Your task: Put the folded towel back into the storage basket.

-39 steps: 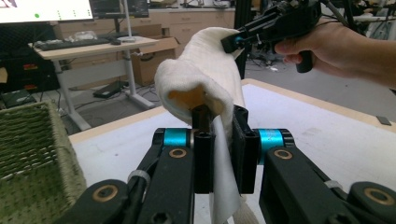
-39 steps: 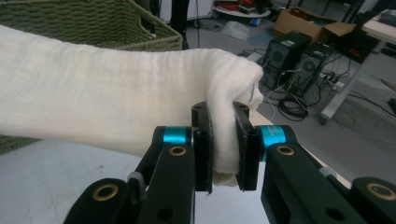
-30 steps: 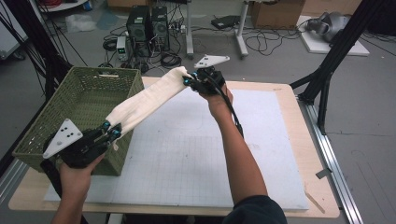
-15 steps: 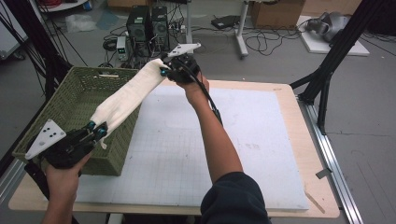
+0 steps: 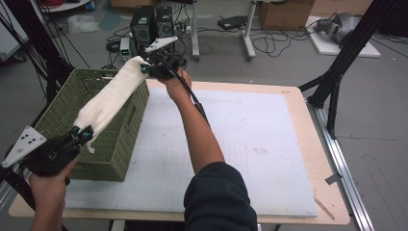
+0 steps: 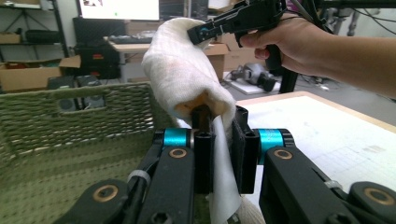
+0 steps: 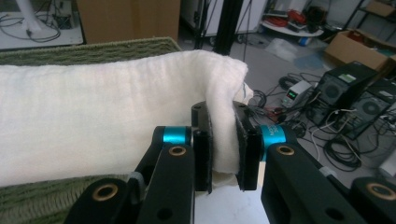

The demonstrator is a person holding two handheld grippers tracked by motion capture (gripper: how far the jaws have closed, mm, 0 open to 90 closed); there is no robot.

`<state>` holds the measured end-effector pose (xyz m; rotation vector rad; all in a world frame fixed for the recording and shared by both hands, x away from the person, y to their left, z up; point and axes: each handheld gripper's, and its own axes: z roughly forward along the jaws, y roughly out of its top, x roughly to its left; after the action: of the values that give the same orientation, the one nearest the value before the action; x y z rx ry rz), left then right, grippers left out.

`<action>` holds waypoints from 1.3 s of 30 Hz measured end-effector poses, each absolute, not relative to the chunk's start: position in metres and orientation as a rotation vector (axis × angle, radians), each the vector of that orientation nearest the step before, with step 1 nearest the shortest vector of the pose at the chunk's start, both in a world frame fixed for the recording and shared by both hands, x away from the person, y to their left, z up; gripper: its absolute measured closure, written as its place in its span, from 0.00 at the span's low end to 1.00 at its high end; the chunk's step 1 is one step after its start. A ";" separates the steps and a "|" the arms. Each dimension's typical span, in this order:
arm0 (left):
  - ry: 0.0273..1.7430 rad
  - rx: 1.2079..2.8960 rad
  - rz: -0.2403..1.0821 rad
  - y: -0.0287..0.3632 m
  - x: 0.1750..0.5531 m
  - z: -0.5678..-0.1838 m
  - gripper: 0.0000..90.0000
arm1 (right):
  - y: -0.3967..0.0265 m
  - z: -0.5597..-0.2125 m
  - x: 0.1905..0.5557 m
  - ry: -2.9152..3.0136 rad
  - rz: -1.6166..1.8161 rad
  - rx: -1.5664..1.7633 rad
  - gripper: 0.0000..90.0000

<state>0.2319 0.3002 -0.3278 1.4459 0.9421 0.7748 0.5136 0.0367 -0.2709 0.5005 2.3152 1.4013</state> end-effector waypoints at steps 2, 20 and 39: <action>0.957 1.442 0.782 0.305 0.231 -0.329 0.90 | 0.048 -0.271 0.515 2.326 1.394 0.495 0.89; 1.073 1.446 0.843 0.328 0.220 -0.333 0.89 | 0.125 -0.281 0.523 2.370 1.369 0.448 0.89; 1.193 1.351 0.867 0.338 0.221 -0.336 0.40 | 0.137 -0.300 0.521 2.446 1.290 0.519 0.52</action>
<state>0.2210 0.3376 -0.3361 1.3512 1.1932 0.8672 0.5209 0.1373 -0.3003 0.5192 2.4462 1.2904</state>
